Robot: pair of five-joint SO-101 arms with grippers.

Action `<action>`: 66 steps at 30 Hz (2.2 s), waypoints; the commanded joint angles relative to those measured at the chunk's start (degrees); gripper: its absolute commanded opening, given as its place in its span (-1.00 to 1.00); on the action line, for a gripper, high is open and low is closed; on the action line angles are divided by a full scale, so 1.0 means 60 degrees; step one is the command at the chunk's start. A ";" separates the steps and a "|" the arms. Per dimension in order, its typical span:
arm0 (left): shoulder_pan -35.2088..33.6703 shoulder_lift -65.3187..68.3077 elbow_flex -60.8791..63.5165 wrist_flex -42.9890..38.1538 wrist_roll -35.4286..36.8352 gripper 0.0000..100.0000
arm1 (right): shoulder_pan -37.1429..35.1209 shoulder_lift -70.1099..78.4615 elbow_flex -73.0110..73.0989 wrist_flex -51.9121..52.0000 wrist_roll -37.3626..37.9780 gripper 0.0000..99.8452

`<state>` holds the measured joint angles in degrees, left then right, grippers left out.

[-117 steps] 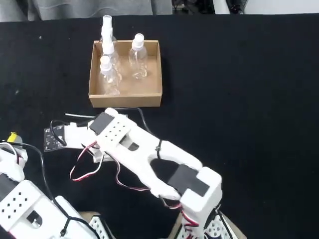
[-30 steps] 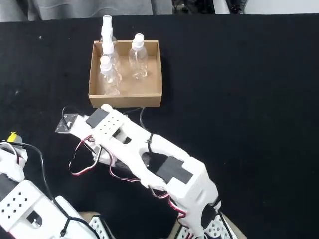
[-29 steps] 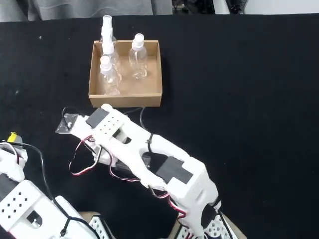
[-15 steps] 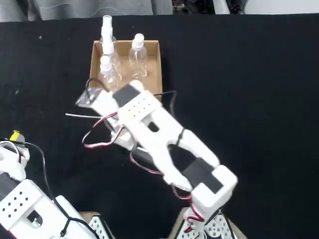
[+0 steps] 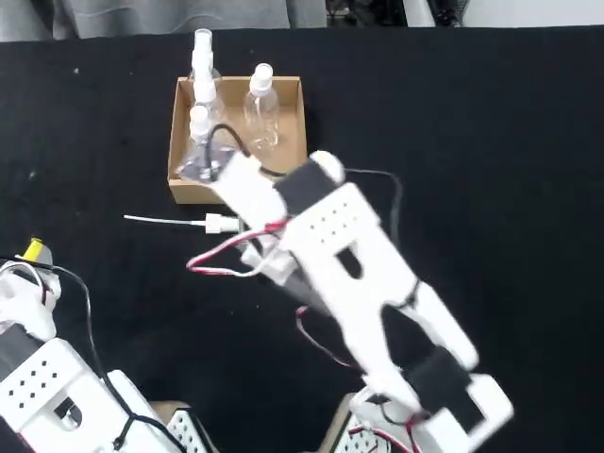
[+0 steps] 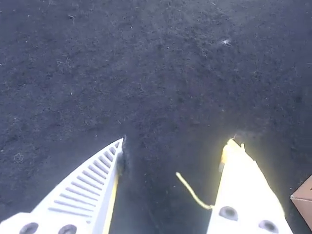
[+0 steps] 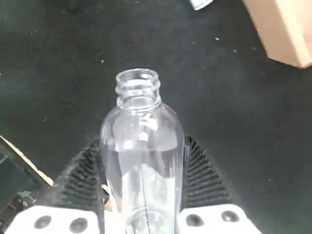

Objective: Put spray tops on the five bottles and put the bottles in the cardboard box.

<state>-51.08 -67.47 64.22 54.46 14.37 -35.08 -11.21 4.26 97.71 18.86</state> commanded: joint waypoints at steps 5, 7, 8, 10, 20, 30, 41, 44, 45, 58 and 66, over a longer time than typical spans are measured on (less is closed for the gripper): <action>0.0667 -0.0176 -0.0051 -0.0161 0.0029 -0.41 | 0.1084 -0.2337 0.1443 -0.0806 0.0015 -0.98; 0.0725 -0.0176 -0.0051 -0.0161 0.0029 -0.41 | 0.1275 -0.2718 0.2147 -0.1436 0.0015 -0.98; 0.0769 -0.0176 -0.0051 -0.0161 0.0029 -0.41 | 0.1348 -0.2894 0.2498 -0.1773 0.0015 -0.98; 0.0769 -0.0176 -0.0051 -0.0161 0.0029 -0.41 | 0.1495 -0.3245 0.3099 -0.2330 0.0015 -0.98; 0.1121 -0.0176 -0.0051 -0.0147 -0.0659 -0.41 | 0.2842 -0.5238 0.4916 -0.4571 -0.0073 -0.98; 0.2249 -0.0176 0.0051 0.0044 -0.1700 -0.41 | 0.2974 -0.5619 0.6381 -0.6593 -0.0821 -0.98; 0.4725 -0.0147 -0.0066 0.0747 -0.3795 -0.61 | 0.4484 -0.5634 0.6864 -0.7780 -0.1626 -0.98; 0.5194 -0.0059 -0.0462 0.1304 -0.4161 -0.61 | 0.4821 -0.5634 0.7245 -0.8410 -0.1641 -0.98; 0.5253 -0.0059 -0.0696 0.1568 -0.4249 -0.61 | 0.4894 -0.5634 0.7363 -0.8615 -0.1700 -0.98; 0.6850 0.0044 -0.3187 0.4454 -0.6623 -0.69 | 0.5289 -0.5560 0.7832 -0.9524 -0.2037 -0.98; 0.7656 0.2916 -0.4857 0.5319 -0.7619 -0.70 | 0.6315 -0.5560 0.7817 -0.9875 -0.2593 -0.97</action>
<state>-7.30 -56.84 41.45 84.88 -29.05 0.00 -42.51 51.56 41.54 4.53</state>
